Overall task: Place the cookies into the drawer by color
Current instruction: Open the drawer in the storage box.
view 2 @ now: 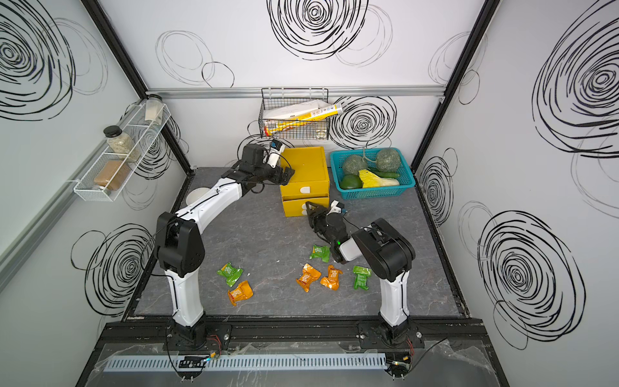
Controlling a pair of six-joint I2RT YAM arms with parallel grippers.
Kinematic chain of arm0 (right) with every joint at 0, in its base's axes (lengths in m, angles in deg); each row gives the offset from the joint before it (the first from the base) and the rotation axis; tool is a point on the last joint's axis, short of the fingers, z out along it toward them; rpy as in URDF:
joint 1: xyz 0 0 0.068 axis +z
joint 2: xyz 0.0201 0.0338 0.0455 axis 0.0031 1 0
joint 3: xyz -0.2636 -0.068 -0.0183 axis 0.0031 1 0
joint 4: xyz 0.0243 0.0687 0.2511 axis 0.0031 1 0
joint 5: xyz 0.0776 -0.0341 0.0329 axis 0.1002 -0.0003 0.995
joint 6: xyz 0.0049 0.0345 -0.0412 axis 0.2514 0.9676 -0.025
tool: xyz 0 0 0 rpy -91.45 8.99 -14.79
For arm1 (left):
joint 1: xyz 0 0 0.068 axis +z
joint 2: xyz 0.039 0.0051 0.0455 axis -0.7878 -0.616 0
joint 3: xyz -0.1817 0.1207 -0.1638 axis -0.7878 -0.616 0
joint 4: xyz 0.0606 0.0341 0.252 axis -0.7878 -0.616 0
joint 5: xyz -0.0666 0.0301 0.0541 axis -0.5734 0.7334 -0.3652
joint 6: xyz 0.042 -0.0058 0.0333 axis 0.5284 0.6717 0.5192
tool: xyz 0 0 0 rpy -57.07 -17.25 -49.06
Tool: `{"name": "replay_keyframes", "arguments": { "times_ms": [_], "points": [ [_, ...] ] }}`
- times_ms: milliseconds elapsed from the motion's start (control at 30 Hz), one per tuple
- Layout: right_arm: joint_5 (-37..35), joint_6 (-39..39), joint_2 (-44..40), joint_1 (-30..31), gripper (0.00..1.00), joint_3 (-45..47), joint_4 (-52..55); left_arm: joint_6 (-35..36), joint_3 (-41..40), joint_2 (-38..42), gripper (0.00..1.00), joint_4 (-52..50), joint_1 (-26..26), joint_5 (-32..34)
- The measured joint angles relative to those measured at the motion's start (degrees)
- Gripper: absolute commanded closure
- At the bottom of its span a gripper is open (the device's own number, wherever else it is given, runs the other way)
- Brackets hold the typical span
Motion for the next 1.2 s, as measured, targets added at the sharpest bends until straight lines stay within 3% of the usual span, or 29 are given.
{"name": "replay_keyframes", "arguments": {
  "times_ms": [867,1200],
  "points": [
    [-4.98,0.20,-11.06,6.43,0.64,13.94,-0.94,0.00,-0.70,0.94,0.01,-1.03,0.00,-0.37],
    [-6.08,0.17,-12.00,7.87,0.60,15.21,-1.29,0.02,-1.09,1.33,0.01,-1.16,0.00,-0.35]
  ]
}}
